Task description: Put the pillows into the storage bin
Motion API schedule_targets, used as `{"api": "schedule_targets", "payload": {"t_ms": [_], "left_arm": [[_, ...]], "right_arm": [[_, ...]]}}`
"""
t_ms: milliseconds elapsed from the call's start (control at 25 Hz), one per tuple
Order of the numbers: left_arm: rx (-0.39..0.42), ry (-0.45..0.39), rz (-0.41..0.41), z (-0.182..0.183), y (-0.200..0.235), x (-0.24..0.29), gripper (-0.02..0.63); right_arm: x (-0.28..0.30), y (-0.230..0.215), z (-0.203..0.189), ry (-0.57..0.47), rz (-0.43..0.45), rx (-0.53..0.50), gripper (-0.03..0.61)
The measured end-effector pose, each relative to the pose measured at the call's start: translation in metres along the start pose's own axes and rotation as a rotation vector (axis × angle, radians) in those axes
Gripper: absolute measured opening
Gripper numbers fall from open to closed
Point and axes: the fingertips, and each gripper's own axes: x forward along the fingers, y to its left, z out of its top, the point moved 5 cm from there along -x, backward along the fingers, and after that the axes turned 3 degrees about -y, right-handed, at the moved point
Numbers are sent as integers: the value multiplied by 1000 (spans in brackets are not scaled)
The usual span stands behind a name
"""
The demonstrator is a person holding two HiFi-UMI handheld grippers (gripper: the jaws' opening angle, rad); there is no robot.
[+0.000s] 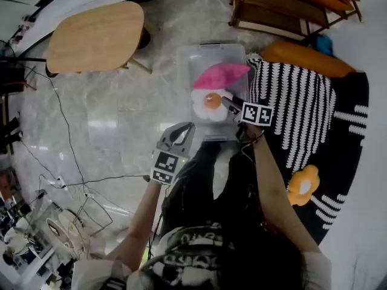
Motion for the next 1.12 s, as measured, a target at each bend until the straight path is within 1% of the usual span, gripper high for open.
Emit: {"api": "schedule_targets", "payload": {"t_ms": [120, 240, 360, 480, 640, 800, 920, 1040, 1120], "left_arm": [[19, 10, -44, -1, 2, 3, 12], [56, 12, -114, 5, -7, 15, 12], [104, 3, -203, 18, -32, 36, 12], [166, -1, -310, 36, -67, 54, 12], [253, -3, -452, 49, -138, 71, 12], [320, -2, -571, 47, -224, 74, 12], [373, 0, -640, 30, -294, 76, 12], [432, 16, -698, 2, -365, 80, 12], [456, 32, -727, -14, -410, 81, 12]], "right_arm": [[-14, 11, -1, -58, 21, 9, 272], [-44, 6, -8, -137, 5, 55, 272], [-87, -10, -17, -228, -31, 117, 272], [-136, -28, -29, -318, -77, 177, 272], [-212, -60, -62, -440, -136, 259, 272], [-290, -92, -113, -558, -191, 339, 272], [-344, -125, -163, -640, -217, 395, 272], [-390, -164, -220, -719, -240, 470, 271], [-419, -185, -256, -770, -256, 524, 271]]}}
